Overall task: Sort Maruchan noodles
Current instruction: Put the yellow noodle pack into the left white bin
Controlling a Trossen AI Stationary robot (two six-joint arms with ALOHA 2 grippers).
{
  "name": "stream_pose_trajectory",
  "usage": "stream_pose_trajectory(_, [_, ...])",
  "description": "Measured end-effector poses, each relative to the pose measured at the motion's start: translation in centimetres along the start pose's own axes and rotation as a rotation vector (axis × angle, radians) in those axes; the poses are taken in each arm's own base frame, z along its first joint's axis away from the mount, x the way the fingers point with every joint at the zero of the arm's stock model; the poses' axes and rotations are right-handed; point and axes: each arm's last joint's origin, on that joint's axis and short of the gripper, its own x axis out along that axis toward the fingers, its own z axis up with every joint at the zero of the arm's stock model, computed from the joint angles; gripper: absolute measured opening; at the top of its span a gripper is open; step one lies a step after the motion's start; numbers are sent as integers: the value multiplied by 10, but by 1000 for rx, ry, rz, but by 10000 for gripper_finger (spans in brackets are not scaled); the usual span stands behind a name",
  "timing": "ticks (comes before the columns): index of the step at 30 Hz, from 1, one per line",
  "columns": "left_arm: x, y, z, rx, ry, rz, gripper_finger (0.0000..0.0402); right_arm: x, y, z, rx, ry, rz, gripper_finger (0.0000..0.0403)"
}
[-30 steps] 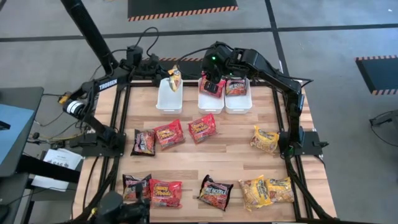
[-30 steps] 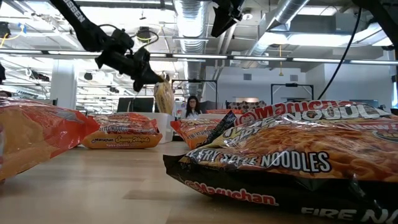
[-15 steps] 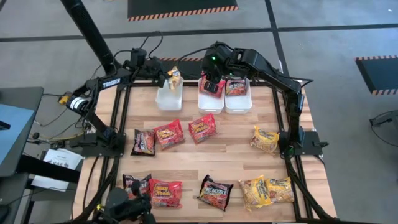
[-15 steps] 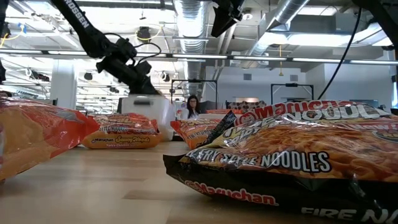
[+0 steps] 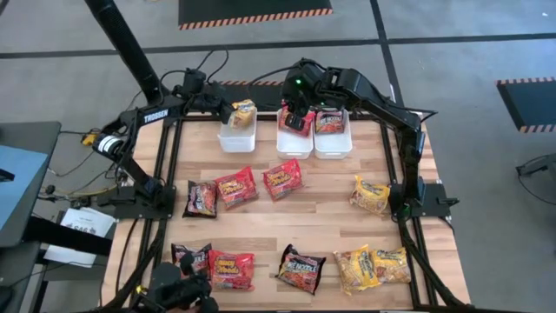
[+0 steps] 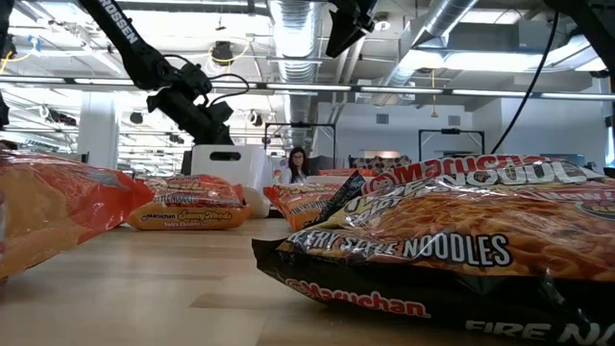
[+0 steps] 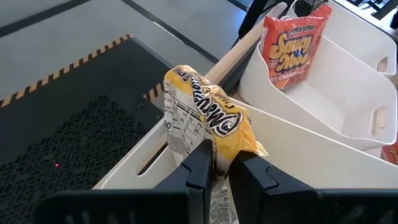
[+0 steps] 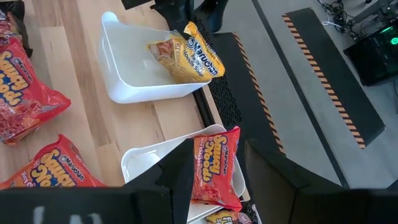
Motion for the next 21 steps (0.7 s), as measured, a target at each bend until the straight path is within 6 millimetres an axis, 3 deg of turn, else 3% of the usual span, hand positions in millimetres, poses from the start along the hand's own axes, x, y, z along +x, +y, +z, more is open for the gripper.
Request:
stream_pose_trajectory(12, [0,-3,-8,-33,70,-84,35,0,0,0,-1,-1,8,166])
stream_pose_trajectory(21, [0,0,-10,-52,98,17,35,-2,9,2,-17,-8,22,166])
